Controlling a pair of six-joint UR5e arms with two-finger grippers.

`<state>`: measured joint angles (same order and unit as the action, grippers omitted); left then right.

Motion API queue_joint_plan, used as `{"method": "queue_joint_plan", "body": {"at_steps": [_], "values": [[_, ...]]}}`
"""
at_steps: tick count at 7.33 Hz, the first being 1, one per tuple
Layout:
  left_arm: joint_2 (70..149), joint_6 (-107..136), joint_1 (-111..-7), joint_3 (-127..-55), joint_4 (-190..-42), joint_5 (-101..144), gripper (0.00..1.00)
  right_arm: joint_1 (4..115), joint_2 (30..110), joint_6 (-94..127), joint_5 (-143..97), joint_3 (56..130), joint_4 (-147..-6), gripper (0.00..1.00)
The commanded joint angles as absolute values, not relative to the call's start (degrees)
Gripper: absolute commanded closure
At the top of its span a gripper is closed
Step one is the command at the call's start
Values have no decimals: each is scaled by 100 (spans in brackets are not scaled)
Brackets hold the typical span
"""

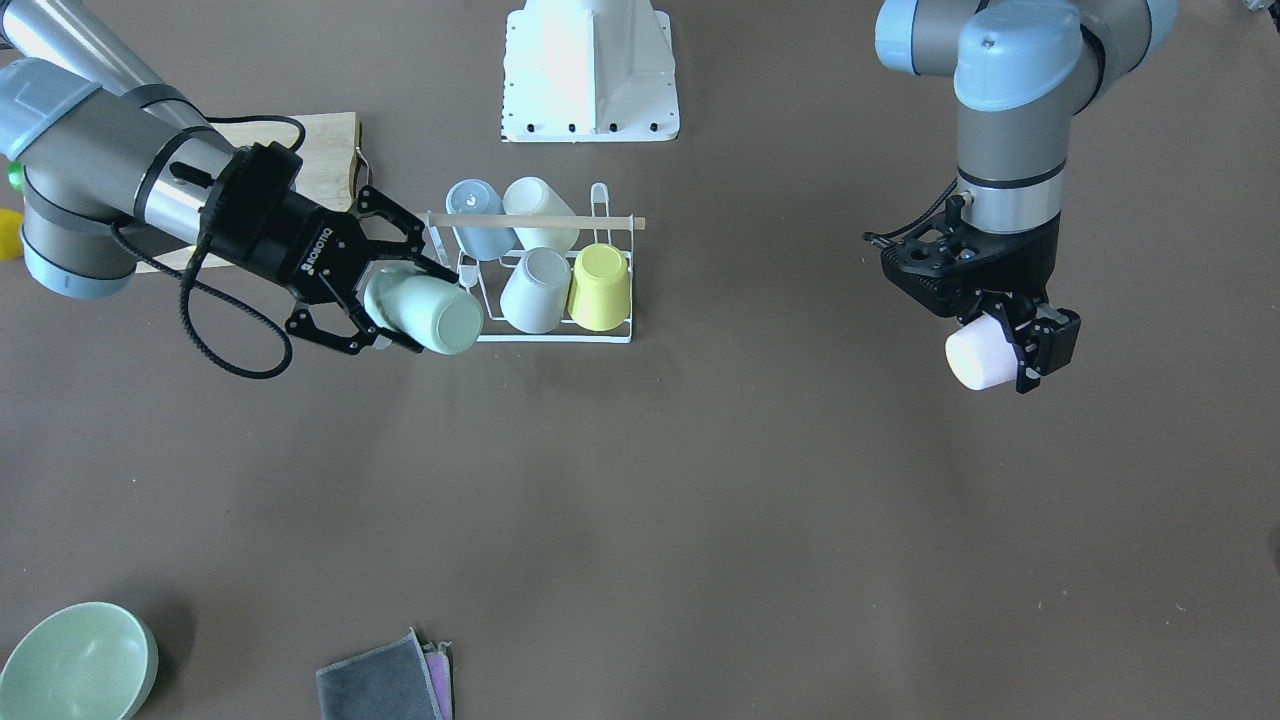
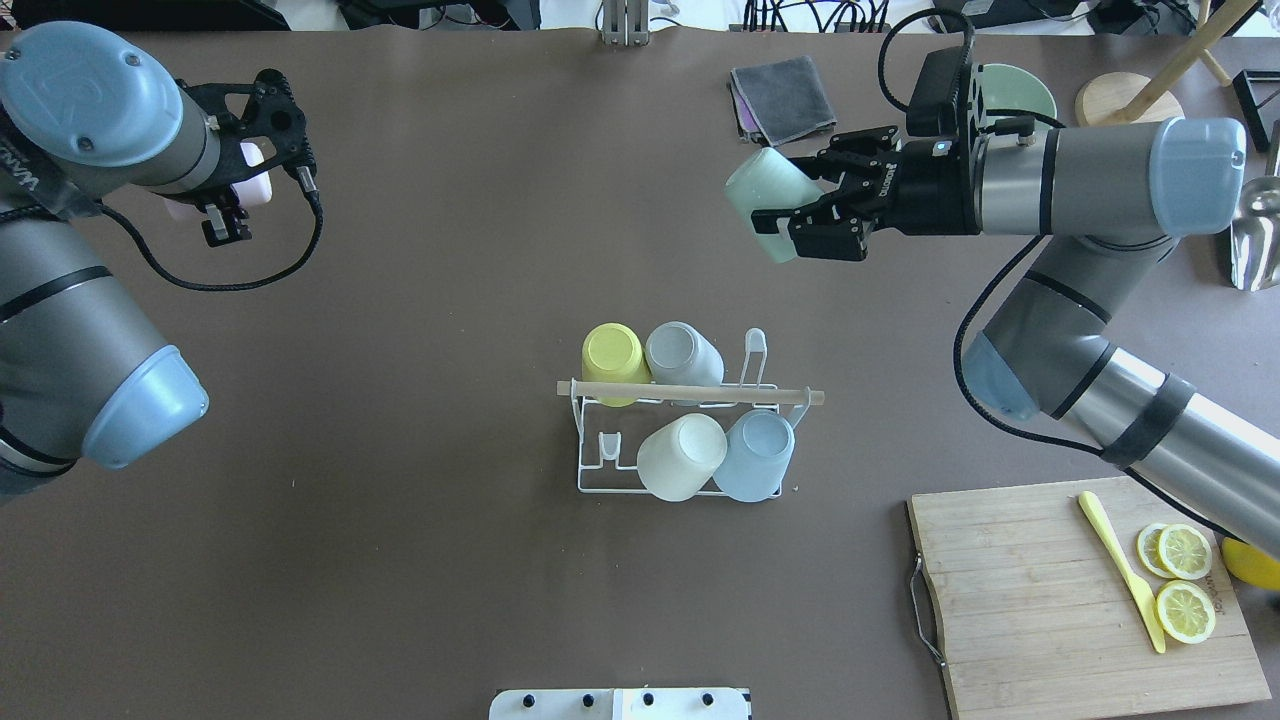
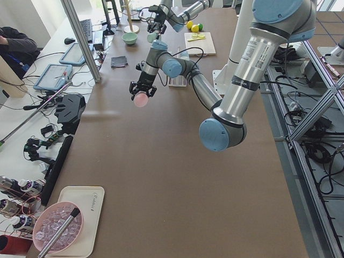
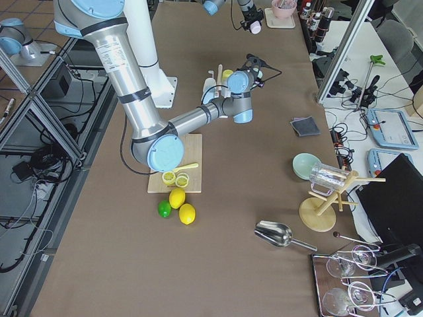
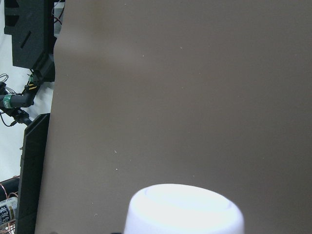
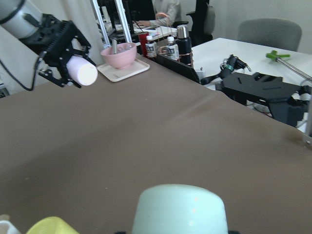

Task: Place cup on cup holder

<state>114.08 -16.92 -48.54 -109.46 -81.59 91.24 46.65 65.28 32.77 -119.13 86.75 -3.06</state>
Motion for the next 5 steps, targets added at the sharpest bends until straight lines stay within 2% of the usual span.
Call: {"method": "queue_joint_plan", "body": {"at_steps": [1, 5], "values": [[11452, -1688, -4852, -10934, -8165, 9123, 60, 4517, 6644, 2912, -11953, 8666, 542, 97], [11479, -1696, -4852, -11073, -8174, 9167, 60, 4131, 6688, 2531, -11918, 8368, 1045, 100]]}}
